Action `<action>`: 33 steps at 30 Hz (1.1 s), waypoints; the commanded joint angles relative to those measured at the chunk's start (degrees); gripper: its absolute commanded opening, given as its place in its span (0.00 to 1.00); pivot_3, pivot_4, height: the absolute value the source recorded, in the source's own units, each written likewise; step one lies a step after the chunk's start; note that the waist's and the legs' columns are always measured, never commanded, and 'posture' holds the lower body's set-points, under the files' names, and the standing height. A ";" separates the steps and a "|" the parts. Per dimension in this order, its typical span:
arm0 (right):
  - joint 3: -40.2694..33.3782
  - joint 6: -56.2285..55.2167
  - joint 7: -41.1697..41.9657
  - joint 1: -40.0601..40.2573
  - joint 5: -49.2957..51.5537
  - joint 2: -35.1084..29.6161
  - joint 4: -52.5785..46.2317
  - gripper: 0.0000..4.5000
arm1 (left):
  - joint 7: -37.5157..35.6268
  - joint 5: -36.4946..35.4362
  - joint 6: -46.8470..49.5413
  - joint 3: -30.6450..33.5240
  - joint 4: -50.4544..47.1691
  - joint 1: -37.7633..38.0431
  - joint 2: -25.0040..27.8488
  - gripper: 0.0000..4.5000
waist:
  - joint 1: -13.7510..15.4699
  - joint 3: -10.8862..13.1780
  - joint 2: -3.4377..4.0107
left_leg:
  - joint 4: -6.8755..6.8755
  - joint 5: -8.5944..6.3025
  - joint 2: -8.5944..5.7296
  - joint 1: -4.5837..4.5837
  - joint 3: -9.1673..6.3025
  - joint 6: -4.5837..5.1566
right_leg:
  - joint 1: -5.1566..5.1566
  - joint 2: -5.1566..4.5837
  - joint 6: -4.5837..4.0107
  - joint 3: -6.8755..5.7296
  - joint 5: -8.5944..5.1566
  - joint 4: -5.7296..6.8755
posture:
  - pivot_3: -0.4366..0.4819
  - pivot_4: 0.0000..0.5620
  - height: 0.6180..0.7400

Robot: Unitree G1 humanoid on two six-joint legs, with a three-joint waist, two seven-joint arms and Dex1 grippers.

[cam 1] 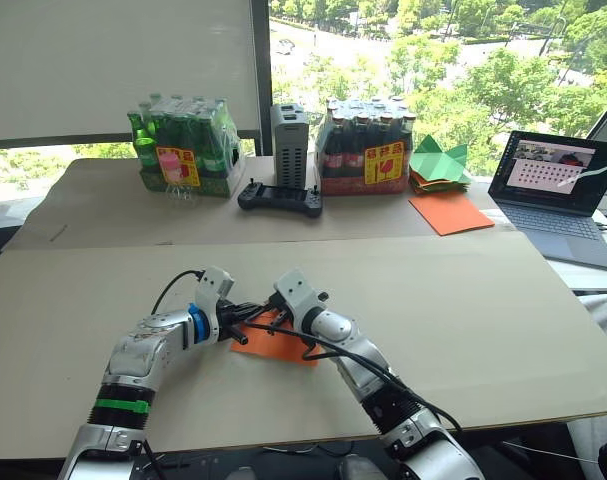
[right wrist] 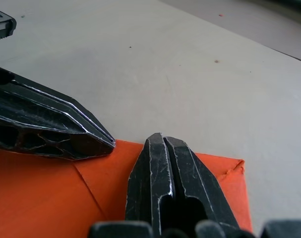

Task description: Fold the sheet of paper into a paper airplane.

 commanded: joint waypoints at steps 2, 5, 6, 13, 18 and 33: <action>-1.71 2.27 -2.27 0.56 -1.18 -1.42 2.21 0.00 | -0.10 0.63 0.72 -0.93 0.87 0.16 0.09 0.01 | 0.05 0.00 0.00 | 0.00 0.00 0.00 0.00 0.00 0.00 | 0.01 0.00 0.00 0.00 0.00 0.00 | 0.48 0.27 1.00; -2.03 2.23 -3.23 0.07 -1.37 -1.61 3.20 0.00 | -0.13 0.71 0.64 -1.08 1.14 -0.11 0.01 0.01 | 0.08 0.00 0.00 | 0.00 0.00 -0.01 0.00 0.00 0.00 | 0.01 -0.01 0.00 0.00 0.00 0.00 | 0.48 0.27 1.00; -2.17 2.31 -3.58 -0.06 -1.42 -1.64 3.47 0.00 | -0.12 0.72 0.63 -1.11 1.17 -0.17 -0.01 0.01 | 0.09 0.00 0.00 | 0.00 0.00 -0.01 0.00 0.00 0.00 | 0.01 -0.01 0.00 0.00 0.00 0.00 | 0.48 0.27 1.00; -3.12 3.01 -7.63 -1.46 -2.32 -2.23 6.30 0.00 | -0.25 0.76 0.57 -0.96 1.23 -0.21 0.14 0.01 | 0.19 0.00 0.00 | 0.00 0.01 -0.01 0.03 0.00 0.00 | 0.04 -0.01 0.00 0.00 0.00 0.01 | 0.48 0.27 1.00; -3.52 2.94 -8.75 -1.63 -2.03 -2.76 6.66 0.00 | -0.25 0.77 0.61 -0.73 1.16 -0.06 0.37 0.01 | 0.29 0.00 0.00 | 0.00 0.00 -0.02 0.03 -0.01 0.00 | 0.04 -0.02 -0.01 0.00 0.00 0.00 | 0.48 0.27 1.00; -4.79 -2.66 -5.90 0.93 1.09 -1.03 0.18 0.00 | -0.05 1.08 0.31 -0.90 1.27 -0.41 0.18 0.01 | 0.21 0.00 -0.01 | -0.02 0.00 -0.01 0.03 -0.01 0.00 | 0.04 -0.01 0.00 0.00 0.00 -0.02 | 0.48 0.27 1.00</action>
